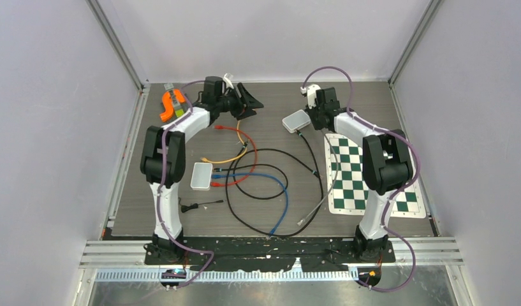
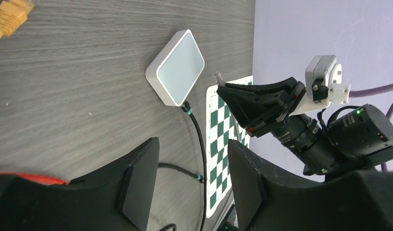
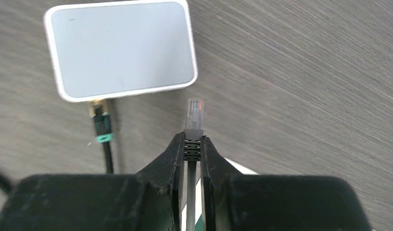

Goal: Insert the plug into the switch port
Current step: Adjust the switch port at the center of the board.

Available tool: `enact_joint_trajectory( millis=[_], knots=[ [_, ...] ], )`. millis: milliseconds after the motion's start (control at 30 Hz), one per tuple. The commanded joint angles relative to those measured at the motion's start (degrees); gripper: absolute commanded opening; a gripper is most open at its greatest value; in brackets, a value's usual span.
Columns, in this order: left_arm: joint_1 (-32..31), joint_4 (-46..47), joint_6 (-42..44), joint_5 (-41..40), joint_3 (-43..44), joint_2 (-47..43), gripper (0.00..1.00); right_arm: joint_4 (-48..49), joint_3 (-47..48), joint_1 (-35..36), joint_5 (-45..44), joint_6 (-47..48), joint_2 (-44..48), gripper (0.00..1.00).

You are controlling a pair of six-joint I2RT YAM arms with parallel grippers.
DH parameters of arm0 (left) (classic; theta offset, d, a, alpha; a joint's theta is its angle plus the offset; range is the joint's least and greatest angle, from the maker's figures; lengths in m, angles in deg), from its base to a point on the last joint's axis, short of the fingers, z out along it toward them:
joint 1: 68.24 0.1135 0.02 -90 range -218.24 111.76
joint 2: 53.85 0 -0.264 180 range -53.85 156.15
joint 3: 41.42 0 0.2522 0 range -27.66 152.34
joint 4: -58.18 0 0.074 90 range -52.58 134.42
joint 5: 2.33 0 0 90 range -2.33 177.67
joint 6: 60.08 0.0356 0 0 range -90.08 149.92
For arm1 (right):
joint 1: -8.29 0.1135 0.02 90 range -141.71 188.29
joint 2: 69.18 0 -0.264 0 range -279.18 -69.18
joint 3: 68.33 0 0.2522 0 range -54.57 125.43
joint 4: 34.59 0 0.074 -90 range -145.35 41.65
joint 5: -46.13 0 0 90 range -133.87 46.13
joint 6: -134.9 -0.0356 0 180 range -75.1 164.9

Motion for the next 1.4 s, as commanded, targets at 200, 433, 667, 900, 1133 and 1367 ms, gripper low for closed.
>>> enact_joint_trajectory(
  millis=[200, 433, 667, 900, 1133, 1367],
  knots=[
    [-0.5, 19.5, -11.7, 3.8, 1.8, 10.5, 0.56, -9.0, 20.7, -3.3, -2.6, 3.3, -14.1, 0.05],
    [-0.4, 14.2, -5.3, 3.7, 2.9, 10.8, 0.56, -15.9, 32.3, -3.6, 2.7, -0.5, -21.0, 0.05],
    [-0.3, 2.9, 2.7, -0.6, 3.8, 9.3, 0.55, -21.0, 43.8, -3.3, 8.1, -1.1, -27.6, 0.05],
    [0.3, -3.4, 4.8, -2.4, 3.2, 8.4, 0.55, -26.6, 49.1, -2.4, 13.3, 2.6, -30.8, 0.05],
    [0.3, -3.0, 5.2, -1.7, -1.1, 5.3, 0.55, -31.1, 51.8, 0.1, 14.5, 6.7, -31.3, 0.05],
    [0.3, -6.2, 9.2, -1.4, -4.0, 2.6, 0.58, -31.1, 50.1, 5.1, 14.1, 13.2, -28.9, 0.05]
  ],
)
